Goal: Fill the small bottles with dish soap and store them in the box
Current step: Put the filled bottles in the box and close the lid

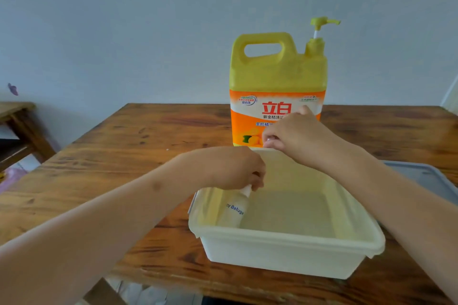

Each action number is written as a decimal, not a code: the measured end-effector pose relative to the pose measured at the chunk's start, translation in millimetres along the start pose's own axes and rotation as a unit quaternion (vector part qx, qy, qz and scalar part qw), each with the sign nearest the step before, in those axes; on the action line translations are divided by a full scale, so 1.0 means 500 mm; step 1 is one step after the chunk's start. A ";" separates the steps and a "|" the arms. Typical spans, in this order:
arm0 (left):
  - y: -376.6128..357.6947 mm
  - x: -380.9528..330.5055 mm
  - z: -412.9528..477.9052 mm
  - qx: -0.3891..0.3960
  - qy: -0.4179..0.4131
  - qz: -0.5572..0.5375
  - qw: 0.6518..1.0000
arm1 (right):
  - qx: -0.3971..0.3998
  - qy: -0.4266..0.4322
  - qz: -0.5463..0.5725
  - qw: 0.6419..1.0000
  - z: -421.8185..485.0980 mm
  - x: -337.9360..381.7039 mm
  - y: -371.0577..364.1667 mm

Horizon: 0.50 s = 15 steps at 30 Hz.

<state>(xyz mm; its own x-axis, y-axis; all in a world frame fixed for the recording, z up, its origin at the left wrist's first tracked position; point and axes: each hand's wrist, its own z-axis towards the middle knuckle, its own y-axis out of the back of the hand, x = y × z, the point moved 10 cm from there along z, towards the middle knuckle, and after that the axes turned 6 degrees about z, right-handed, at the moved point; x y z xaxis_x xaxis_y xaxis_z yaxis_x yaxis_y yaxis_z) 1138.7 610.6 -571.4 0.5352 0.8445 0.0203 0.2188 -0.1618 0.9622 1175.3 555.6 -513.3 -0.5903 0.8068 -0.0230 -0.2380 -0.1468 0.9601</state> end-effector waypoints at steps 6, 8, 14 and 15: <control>-0.067 -0.030 -0.028 0.074 -0.001 0.183 0.980 | -0.018 -0.001 0.004 1.000 -0.002 -0.003 -0.002; -0.068 -0.036 -0.042 0.067 -0.010 0.225 0.972 | -0.025 -0.002 -0.003 1.000 -0.001 -0.003 -0.004; -0.069 -0.037 -0.041 0.062 -0.008 0.312 0.948 | -0.090 -0.003 -0.040 0.995 -0.010 0.004 0.030; -0.066 -0.041 -0.043 0.052 -0.021 0.310 0.949 | -0.107 -0.009 -0.033 0.994 -0.012 0.003 0.051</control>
<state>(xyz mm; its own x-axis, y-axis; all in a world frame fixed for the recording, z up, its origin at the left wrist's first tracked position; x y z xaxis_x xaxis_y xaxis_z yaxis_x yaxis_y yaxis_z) 1103.0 609.7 -598.0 0.6195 0.5500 0.5601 -0.0710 -0.6713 0.7378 1163.6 549.8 -490.5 -0.5550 0.8282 -0.0778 -0.4351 -0.2093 0.8757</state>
